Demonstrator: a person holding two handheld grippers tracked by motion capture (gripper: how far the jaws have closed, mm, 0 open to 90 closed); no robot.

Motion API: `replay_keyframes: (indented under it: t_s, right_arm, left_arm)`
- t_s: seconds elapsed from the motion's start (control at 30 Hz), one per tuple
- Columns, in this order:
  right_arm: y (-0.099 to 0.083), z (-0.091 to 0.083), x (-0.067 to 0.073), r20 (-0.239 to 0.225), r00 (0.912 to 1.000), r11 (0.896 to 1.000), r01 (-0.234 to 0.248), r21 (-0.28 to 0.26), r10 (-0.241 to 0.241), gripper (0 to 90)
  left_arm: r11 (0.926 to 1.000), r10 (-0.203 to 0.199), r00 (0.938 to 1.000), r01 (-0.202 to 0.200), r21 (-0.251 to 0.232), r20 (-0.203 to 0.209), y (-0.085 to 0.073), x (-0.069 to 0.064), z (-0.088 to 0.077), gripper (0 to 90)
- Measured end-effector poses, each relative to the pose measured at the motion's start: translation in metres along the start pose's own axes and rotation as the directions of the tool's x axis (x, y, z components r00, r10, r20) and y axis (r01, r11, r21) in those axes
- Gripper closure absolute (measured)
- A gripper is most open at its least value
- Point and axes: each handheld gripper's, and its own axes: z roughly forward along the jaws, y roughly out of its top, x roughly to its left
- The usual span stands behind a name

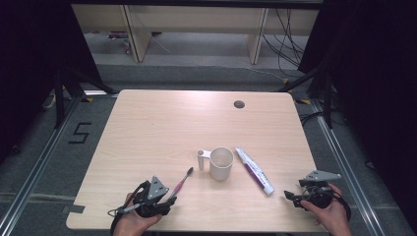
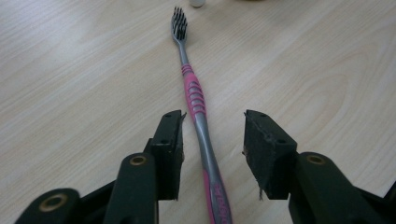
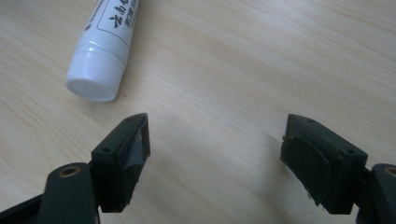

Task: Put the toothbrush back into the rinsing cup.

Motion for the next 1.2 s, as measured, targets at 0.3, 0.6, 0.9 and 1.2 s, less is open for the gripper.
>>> replay_keyframes:
  t_s: [0.3,0.6,0.9,1.2]
  right_arm:
    - [-0.001,0.001,0.000,-0.006,1.0000,1.000,0.001,0.007,-0.001,24.6]
    - [-0.001,0.002,-0.001,-0.019,0.9998,1.000,0.006,-0.002,-0.006,24.6]
    - [-0.001,0.002,-0.003,-0.015,0.9997,1.000,0.021,0.008,-0.021,24.6]
    - [-0.001,0.002,-0.003,-0.028,0.9995,1.000,0.012,0.008,-0.012,24.6]
  left_arm:
    - [0.9958,-0.040,0.9988,0.038,0.083,0.029,0.016,0.003,0.008,40.8]
    - [0.9870,-0.009,0.9996,0.005,0.161,0.027,0.027,0.006,0.020,40.3]
    - [0.9759,0.002,0.9992,-0.011,0.218,0.040,0.036,0.012,0.024,57.3]
    - [0.9587,0.024,0.9983,-0.038,0.282,0.052,0.040,0.016,0.033,65.4]
